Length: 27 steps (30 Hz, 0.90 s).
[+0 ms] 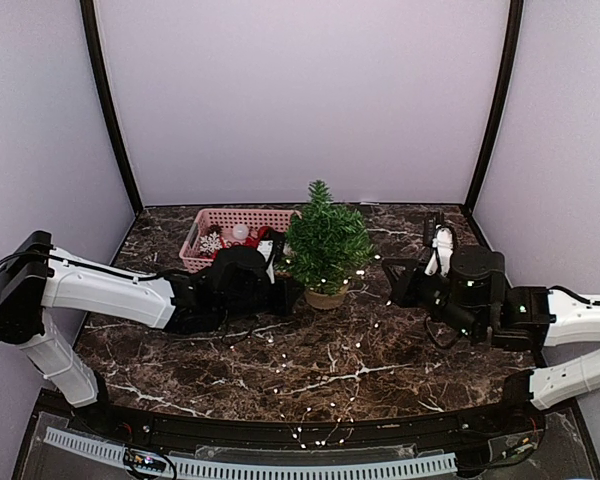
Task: Decorate the small christmas tree
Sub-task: Wrap the side of the string light in the gap of the branches.
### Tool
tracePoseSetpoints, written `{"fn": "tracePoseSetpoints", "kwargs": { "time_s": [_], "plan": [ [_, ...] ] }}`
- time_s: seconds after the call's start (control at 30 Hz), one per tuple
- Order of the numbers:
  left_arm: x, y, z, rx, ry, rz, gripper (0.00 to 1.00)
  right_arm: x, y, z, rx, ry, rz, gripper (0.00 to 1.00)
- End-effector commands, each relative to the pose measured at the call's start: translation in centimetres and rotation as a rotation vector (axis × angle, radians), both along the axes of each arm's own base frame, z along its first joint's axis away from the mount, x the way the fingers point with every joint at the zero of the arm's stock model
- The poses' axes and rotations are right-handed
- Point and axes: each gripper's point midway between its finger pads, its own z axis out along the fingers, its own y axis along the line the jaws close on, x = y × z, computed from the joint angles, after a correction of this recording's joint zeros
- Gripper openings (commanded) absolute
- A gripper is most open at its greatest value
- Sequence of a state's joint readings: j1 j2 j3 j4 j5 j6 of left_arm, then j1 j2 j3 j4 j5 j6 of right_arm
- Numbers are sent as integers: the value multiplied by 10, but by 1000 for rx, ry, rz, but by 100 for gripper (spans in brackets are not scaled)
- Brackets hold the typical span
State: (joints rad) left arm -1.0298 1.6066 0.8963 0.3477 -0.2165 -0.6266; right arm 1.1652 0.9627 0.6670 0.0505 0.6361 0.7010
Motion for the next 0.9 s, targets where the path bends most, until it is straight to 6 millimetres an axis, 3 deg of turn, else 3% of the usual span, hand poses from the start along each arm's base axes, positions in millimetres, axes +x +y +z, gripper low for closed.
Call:
{"fn": "tracePoseSetpoints", "kwargs": {
  "time_s": [0.0, 0.3, 0.5, 0.67, 0.87],
  "plan": [
    [0, 4, 10, -28, 3, -1, 0, -29, 29, 8, 26, -32, 243, 0],
    [2, 3, 12, -32, 1, -3, 0, -75, 80, -1, 30, 1, 550, 0],
    [2, 4, 13, -34, 1, -2, 0, -97, 106, -34, -18, 87, 659, 0],
    [4, 6, 14, -32, -1, 2, 0, -104, 111, -67, -51, 162, 687, 0],
    [5, 11, 13, -26, -3, 11, 0, -69, 82, -131, -209, 297, 441, 0]
  ]
}}
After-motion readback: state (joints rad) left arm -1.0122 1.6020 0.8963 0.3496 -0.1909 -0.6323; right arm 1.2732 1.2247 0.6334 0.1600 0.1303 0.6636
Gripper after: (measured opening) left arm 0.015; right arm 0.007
